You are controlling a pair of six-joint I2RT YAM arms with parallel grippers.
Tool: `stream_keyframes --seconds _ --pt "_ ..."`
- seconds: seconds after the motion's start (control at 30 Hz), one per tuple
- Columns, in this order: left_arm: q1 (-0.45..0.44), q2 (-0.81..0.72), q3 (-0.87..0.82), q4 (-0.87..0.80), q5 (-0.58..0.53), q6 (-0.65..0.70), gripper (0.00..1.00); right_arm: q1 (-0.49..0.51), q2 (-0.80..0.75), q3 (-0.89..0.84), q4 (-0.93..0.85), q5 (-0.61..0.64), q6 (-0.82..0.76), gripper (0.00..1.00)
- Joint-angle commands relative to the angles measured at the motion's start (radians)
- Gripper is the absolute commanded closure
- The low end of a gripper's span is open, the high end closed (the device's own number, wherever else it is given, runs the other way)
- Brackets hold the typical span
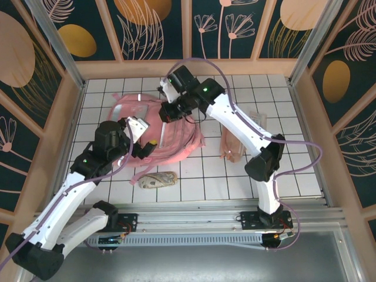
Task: Pack the student bag
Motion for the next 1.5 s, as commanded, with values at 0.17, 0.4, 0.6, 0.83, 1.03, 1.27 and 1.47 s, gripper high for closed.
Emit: stream_keyframes --seconds 0.17,0.4,0.6,0.83,1.03,1.27,1.47 --pt "-0.12 0.017 -0.212 0.129 0.094 -0.043 0.01 -0.116 -0.164 -0.567 0.017 0.067 0.17 0.51" --pt "-0.128 0.106 -0.237 0.17 0.083 -0.022 0.01 -0.095 -0.123 -0.681 0.184 -0.049 0.188 0.47" --pt "-0.127 0.135 -0.248 0.197 0.054 -0.029 0.01 -0.091 0.007 -0.576 0.215 -0.022 0.187 0.44" --pt "-0.127 0.123 -0.253 0.191 0.03 -0.033 0.01 -0.11 0.081 -0.544 0.237 0.019 0.176 0.45" --pt "-0.127 0.123 -0.258 0.19 0.011 -0.038 0.01 -0.083 0.104 -0.548 0.248 0.029 0.158 0.49" --pt "-0.127 0.137 -0.255 0.19 -0.001 -0.044 0.01 -0.055 0.016 -0.736 0.421 0.058 0.099 0.53" --pt "-0.127 0.137 -0.252 0.173 -0.008 -0.058 0.01 -0.036 -0.053 -0.874 0.537 0.09 0.075 0.61"
